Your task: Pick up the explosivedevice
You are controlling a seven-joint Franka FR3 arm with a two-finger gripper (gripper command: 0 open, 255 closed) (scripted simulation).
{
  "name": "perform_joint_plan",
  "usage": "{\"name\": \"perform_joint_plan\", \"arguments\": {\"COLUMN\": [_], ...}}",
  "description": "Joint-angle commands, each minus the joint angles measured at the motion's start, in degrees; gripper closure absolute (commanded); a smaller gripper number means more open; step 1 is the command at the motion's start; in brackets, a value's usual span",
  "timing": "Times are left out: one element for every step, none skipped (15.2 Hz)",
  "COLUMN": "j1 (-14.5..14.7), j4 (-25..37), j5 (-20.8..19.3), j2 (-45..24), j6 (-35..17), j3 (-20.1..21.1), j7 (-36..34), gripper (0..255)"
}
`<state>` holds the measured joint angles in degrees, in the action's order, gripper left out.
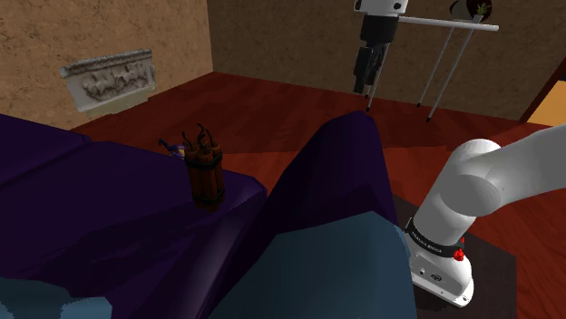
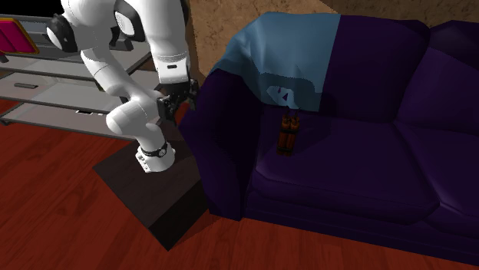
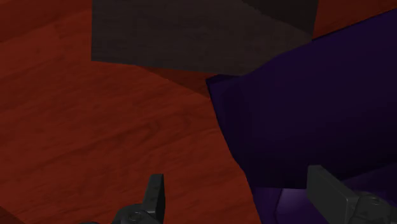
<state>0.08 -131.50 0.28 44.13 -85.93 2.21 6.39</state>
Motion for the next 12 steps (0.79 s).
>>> {"name": "perform_joint_plan", "arguments": {"j1": [0.0, 0.4, 0.7, 1.0, 1.3, 1.6, 1.9, 2.1, 2.3, 2.6, 2.8, 2.9], "j4": [0.0, 0.3, 0.6, 1.0, 1.5, 2.0, 2.6, 3.2, 4.0, 4.8, 5.6, 6.5], "j5": [0.0, 0.6, 1.2, 1.7, 2.1, 2.5, 2.9, 3.2, 3.4, 3.6, 3.7, 3.8], "j2": [0.0, -1.1, -2.3, -3.5, -4.7, -6.1, -7.4, -8.8, -10.3, -11.7, -13.3, -14.8], "j6": [0.0, -1.1, -2.1, -3.2, -4.2, -5.2, -6.2, -7.2, -8.1, -9.1, -10.0, -10.8], "j3": [0.0, 1.0, 2.1, 3.1, 4.2, 5.2, 6.3, 7.3, 8.3, 9.3, 10.3, 11.4], "j7": [0.0, -1.0, -1.9, -2.9, -3.8, -4.8, -5.7, -6.7, -7.7, -8.6, -9.6, -10.6], "gripper": [0, 0, 0, 0, 0, 0, 0, 0, 0, 0, 0, 0]}}
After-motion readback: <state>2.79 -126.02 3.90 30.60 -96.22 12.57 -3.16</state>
